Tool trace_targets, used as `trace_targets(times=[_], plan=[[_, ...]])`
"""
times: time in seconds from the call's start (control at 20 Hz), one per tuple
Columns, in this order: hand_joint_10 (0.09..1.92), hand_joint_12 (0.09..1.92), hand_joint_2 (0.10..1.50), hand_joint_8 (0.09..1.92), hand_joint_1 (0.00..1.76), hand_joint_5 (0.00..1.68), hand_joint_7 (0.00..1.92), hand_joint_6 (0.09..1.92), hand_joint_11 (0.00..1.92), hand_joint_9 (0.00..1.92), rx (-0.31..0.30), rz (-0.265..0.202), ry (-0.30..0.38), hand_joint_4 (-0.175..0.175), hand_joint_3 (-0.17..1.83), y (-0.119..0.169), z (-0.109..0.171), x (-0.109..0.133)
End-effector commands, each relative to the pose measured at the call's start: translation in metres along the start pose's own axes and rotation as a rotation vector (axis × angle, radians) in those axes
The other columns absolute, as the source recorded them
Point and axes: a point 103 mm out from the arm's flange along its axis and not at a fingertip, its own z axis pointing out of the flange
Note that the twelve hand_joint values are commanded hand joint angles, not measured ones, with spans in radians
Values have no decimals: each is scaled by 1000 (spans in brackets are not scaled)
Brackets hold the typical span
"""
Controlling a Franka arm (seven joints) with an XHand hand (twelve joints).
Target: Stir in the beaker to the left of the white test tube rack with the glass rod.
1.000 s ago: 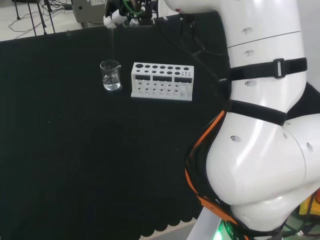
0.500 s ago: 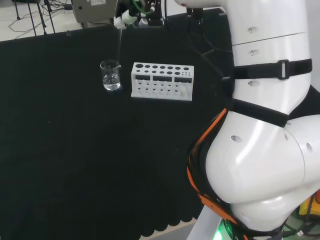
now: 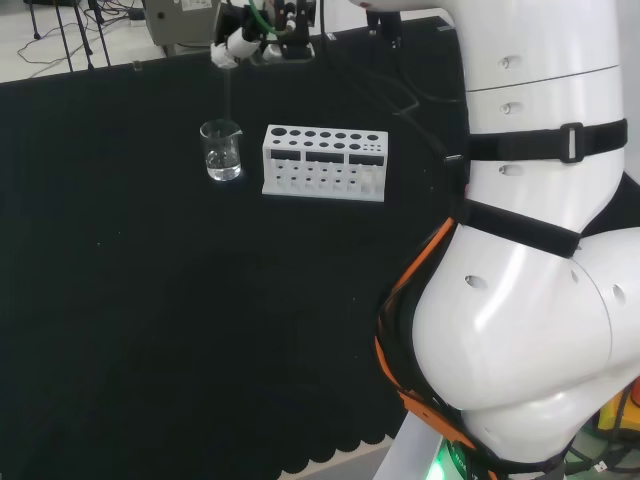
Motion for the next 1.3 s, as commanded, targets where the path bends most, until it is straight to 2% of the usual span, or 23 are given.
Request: trace_targets(times=[0.05,0.35,0.75,0.95,1.0,1.05,1.1,1.3], plan=[[564,740,1059,967,1307,1215,1196,299,1672,1732,-13,-77,17,-175,-62,30,8,22],[564,741,1058,969,1307,1216,1194,297,1671,1732,-24,-27,15,-175,-58,33,-2,1],[564,742,1056,968,1307,1217,1194,296,1670,1732,-36,52,-3,-175,-55,6,-14,-24],[564,743,1055,968,1307,1217,1195,295,1671,1732,-41,62,-13,-175,-53,-9,-18,-22],[565,744,1055,967,1307,1217,1195,295,1671,1733,-18,57,-9,-175,-53,-11,-15,-20],[565,744,1055,967,1307,1217,1195,295,1671,1733,-14,71,-24,-175,-53,-14,-12,-19],[565,744,1055,967,1307,1217,1195,295,1671,1733,-25,69,-12,-175,-52,-16,-11,-17],[564,745,1054,966,1307,1218,1196,295,1671,1734,-21,26,4,-175,-51,-8,-8,7]])
